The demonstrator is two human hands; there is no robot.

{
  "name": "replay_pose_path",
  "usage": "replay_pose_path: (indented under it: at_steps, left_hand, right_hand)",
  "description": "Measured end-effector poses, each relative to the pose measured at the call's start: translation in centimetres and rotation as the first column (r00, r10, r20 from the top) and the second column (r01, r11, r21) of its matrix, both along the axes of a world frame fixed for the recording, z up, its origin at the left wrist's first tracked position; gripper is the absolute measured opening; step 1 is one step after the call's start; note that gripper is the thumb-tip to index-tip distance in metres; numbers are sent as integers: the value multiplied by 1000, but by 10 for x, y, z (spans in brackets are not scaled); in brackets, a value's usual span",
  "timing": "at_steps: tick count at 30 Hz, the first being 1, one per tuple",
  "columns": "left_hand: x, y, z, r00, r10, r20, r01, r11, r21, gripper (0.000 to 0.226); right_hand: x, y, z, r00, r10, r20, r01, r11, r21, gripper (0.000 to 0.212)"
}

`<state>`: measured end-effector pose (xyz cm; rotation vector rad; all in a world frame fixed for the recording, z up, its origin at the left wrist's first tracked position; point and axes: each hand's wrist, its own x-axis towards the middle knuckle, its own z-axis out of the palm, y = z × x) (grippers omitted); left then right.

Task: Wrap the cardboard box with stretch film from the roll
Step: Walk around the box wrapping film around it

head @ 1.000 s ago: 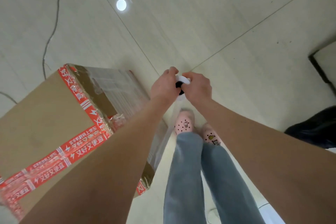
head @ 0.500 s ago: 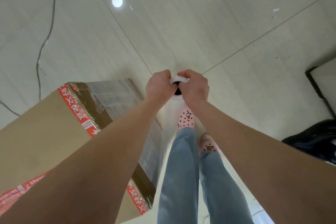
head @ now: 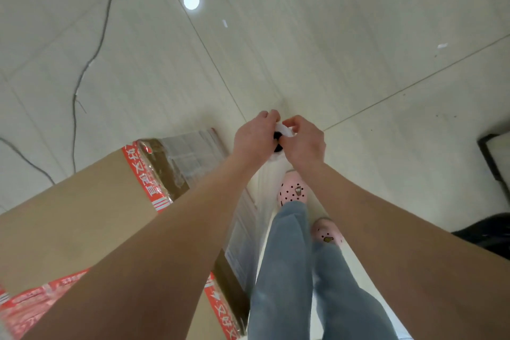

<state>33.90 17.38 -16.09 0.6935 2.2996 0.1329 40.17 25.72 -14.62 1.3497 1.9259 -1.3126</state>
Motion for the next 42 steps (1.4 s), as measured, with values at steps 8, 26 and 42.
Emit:
replay_pose_path:
  at_steps: [8, 26, 42]
  left_hand:
    - [-20, 8, -1, 992, -121, -23, 117, 988, -105, 17]
    - [-74, -36, 1, 799, 591, -109, -601, 792, -108, 10]
    - [-78, -30, 17, 833, 552, 37, -540, 826, -159, 41]
  right_hand:
    - [-11, -5, -5, 998, 54, 15, -54, 999, 0, 17]
    - [-103, -18, -6, 963, 260, -69, -264, 962, -73, 33]
    - [-112, -14, -1, 975, 222, 3, -218, 959, -179, 31]
